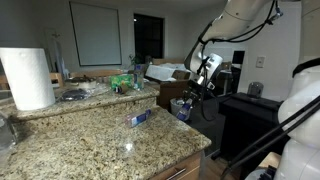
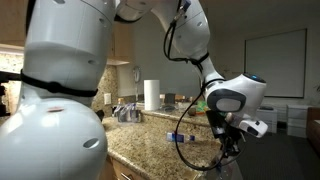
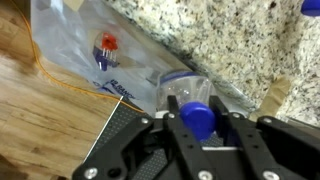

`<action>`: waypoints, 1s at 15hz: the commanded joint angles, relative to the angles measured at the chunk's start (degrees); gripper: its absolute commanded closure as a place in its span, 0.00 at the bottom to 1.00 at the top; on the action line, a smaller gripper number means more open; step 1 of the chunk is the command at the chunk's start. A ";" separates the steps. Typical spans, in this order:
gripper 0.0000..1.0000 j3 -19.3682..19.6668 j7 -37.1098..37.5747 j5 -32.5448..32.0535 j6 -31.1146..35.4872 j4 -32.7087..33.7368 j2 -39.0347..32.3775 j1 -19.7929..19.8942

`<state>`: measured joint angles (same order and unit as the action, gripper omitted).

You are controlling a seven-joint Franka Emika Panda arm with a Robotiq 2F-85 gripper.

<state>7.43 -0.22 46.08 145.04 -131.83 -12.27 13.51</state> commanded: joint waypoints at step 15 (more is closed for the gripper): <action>0.90 5.10 -0.75 0.05 -19.72 1.53 -8.93 3.73</action>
<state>12.82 -0.69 46.49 128.14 -131.38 -19.02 16.53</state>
